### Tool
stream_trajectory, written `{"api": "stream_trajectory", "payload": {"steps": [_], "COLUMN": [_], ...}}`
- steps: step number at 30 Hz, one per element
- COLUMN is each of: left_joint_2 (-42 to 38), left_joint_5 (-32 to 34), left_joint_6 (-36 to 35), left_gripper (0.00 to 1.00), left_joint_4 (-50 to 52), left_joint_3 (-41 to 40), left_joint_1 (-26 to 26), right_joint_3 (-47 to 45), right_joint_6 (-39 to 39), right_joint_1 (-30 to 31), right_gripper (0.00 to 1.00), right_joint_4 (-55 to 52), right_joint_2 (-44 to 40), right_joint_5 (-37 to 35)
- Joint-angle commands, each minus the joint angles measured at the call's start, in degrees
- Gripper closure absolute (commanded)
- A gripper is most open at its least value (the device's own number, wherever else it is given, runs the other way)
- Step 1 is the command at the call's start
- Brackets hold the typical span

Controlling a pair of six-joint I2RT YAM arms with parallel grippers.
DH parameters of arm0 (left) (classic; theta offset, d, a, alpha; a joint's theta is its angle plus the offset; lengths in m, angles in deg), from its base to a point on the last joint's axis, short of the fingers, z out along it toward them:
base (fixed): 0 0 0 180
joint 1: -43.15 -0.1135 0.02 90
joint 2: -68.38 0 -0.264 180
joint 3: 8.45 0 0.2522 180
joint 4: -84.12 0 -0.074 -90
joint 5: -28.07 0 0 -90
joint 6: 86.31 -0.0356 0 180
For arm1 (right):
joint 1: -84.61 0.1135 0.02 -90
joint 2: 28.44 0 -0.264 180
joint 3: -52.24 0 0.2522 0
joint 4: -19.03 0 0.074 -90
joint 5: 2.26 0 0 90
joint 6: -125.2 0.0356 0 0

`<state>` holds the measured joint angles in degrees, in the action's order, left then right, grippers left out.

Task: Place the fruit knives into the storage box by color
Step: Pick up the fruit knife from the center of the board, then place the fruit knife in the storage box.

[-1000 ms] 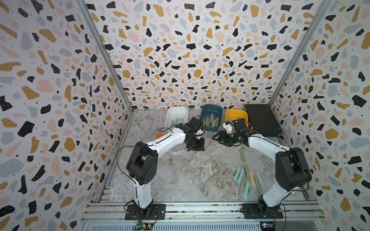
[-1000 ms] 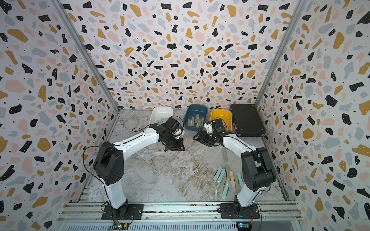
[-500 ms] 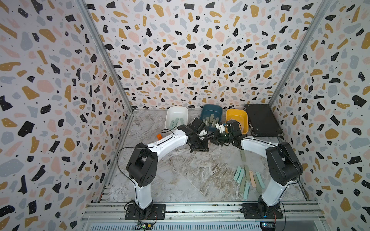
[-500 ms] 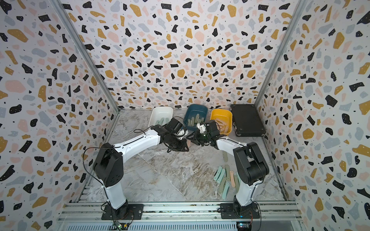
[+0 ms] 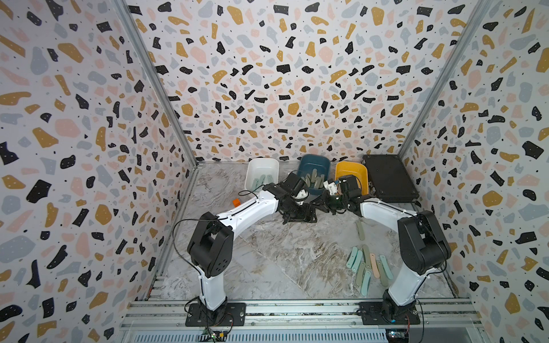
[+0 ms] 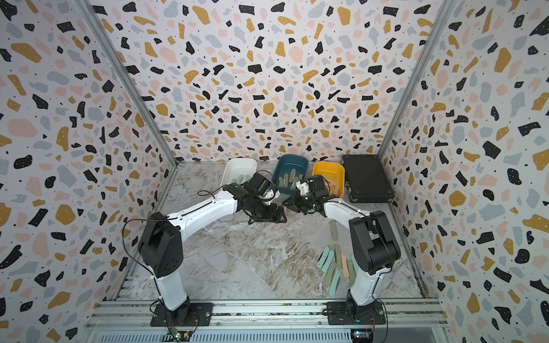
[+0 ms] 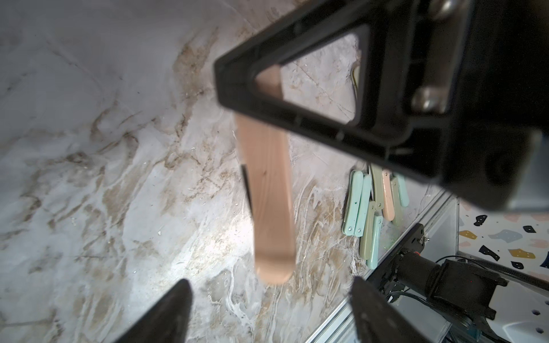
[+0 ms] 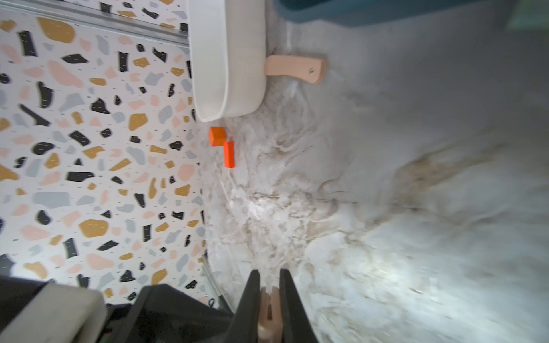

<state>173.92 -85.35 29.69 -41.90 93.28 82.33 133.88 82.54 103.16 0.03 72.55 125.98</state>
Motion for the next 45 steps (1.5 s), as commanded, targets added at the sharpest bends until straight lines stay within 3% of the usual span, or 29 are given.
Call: {"api": "stream_trajectory", "payload": {"steps": [1,8,17,22,25,28,32,37,40,45], "left_joint_2": [-0.64,1.53,2.09,1.92,1.78,1.62,3.49,2.59,2.06,1.36], "left_joint_5": [1.1,1.62,1.98,1.97,2.07,1.08,-0.17,1.44,0.75,0.81], "left_joint_6": [-1.82,-3.55,-4.28,-4.38,-3.64,-0.22,3.91,4.79,5.59,5.7], "left_gripper": [0.0,0.01,0.01,0.01,0.01,0.01,0.01,0.01,0.01,0.01], "left_joint_4": [2.0,5.29,6.84,7.4,7.18,5.29,4.77,4.1,2.85,2.35], "left_joint_3": [2.99,5.83,5.53,5.99,6.02,5.87,8.05,6.16,3.89,1.66], "left_joint_1": [-0.41,-0.83,-3.49,-3.93,-4.31,-5.36,-6.13,-6.46,-7.05,-7.36], "right_joint_3": [9.62,24.94,40.5,44.35,44.71,41.76,26.88,14.67,9.8,10.95], "right_joint_6": [-13.62,-21.12,-26.54,-28.81,-30.03,-30.33,-28.96,-31.49,-33.2,-37.28], "right_joint_1": [-6.35,-14.41,-16.07,-16.04,-16.06,-16.08,-14.02,-7.74,-3.43,0.92], "right_gripper": [1.0,1.0,0.99,0.89,0.75,0.66,0.65,0.68,0.7,0.7], "right_joint_4": [-15.05,-21.51,-25.83,-28.43,-29.6,-29.71,-20.5,-16.27,-13.11,-14.16], "right_joint_2": [-0.76,7.7,21.6,24.08,22.71,18.5,8.39,2.21,1.55,6.63], "right_joint_5": [-10.37,-22.38,-25.62,-25.66,-25.26,-24.01,-22.54,-25.71,-27.7,-31.83]}}
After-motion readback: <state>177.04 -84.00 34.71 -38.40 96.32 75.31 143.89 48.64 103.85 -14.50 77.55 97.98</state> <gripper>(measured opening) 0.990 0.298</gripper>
